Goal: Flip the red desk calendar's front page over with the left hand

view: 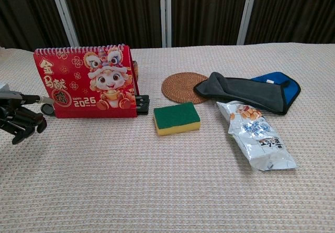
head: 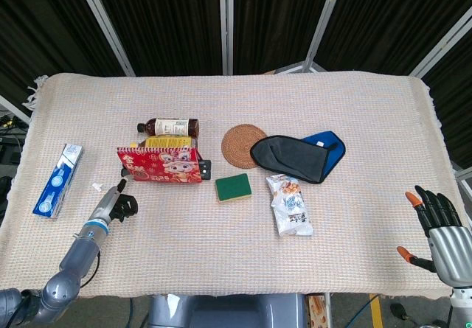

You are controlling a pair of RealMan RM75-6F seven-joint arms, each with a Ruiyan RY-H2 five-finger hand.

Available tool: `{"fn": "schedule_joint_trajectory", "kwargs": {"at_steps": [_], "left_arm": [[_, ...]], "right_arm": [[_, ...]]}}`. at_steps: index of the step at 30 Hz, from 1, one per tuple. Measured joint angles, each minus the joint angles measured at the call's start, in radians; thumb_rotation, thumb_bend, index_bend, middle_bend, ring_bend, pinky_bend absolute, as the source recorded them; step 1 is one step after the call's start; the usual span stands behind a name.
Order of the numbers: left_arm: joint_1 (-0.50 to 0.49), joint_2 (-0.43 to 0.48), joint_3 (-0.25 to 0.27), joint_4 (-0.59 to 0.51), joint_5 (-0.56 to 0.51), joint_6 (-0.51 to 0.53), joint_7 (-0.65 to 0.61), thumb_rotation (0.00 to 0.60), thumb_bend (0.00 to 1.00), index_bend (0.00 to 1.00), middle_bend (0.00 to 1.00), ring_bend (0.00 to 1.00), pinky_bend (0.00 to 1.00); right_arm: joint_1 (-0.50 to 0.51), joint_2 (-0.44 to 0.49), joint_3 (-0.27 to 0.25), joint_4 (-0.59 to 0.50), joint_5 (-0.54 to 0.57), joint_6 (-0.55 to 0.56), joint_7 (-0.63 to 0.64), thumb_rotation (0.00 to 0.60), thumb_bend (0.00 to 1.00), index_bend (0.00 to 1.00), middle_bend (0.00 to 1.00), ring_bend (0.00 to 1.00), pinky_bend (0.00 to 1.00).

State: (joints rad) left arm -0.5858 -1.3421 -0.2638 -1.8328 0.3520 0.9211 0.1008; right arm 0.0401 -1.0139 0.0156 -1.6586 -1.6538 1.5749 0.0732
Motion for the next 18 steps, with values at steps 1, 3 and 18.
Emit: {"fn": "schedule_joint_trajectory", "kwargs": {"at_steps": [1,3,18], "left_arm": [[-0.005,-0.004,0.001,0.003,-0.006,0.000,0.002,0.600,0.77,0.00,0.66,0.69,0.72],[-0.014,-0.012,0.002,0.010,-0.016,-0.001,0.004,0.600,0.77,0.00,0.66,0.69,0.72],[-0.087,-0.022,-0.027,-0.008,-0.006,0.017,0.031,0.600,0.77,0.00,0.66,0.69,0.72]], "right_arm": [[0.000,0.000,0.000,0.000,0.000,0.000,0.002,0.600,0.03,0.00,0.00,0.00,0.00],[0.000,0.001,0.000,0.000,0.001,-0.001,0.004,0.600,0.03,0.00,0.00,0.00,0.00],[-0.001,0.003,0.002,0.000,0.001,0.005,0.022,0.600,0.03,0.00,0.00,0.00,0.00]]}}
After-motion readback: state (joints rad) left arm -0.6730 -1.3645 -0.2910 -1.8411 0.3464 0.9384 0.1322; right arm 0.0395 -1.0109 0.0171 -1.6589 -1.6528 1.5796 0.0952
